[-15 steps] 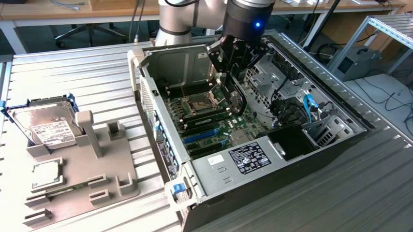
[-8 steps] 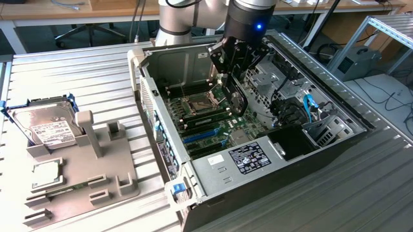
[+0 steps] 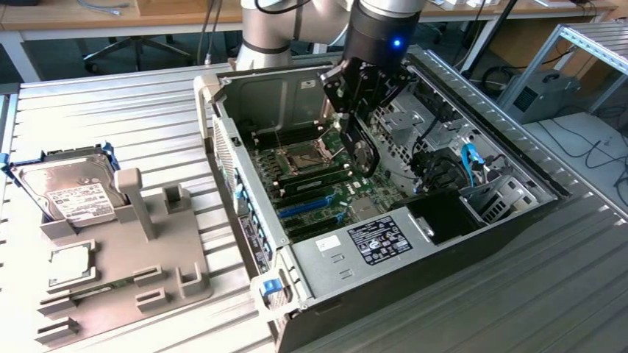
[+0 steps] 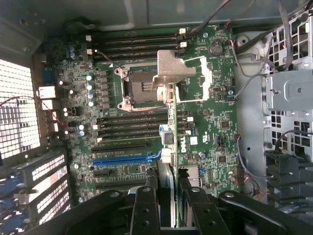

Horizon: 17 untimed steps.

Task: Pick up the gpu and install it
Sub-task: 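Pick up the gpu and move the gpu toward the slot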

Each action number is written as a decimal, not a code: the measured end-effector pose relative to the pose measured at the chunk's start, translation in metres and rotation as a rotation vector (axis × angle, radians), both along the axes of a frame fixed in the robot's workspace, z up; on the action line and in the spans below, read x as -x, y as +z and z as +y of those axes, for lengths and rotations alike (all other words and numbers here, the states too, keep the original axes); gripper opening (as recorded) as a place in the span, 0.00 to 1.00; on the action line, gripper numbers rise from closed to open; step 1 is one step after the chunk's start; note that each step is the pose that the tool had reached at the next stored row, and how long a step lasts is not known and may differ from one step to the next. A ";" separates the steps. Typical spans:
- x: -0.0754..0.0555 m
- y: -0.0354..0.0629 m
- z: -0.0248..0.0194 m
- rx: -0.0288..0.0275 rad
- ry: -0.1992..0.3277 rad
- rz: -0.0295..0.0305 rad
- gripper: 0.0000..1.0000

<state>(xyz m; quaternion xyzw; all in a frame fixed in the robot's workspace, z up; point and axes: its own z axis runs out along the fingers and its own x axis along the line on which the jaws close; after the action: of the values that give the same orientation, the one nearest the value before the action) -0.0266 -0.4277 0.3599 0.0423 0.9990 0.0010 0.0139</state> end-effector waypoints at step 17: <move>-0.010 -0.0070 0.0010 -0.0001 0.000 0.0000 0.27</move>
<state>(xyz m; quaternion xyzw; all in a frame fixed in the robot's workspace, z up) -0.0168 -0.4267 0.3528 0.0423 0.9990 0.0011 0.0139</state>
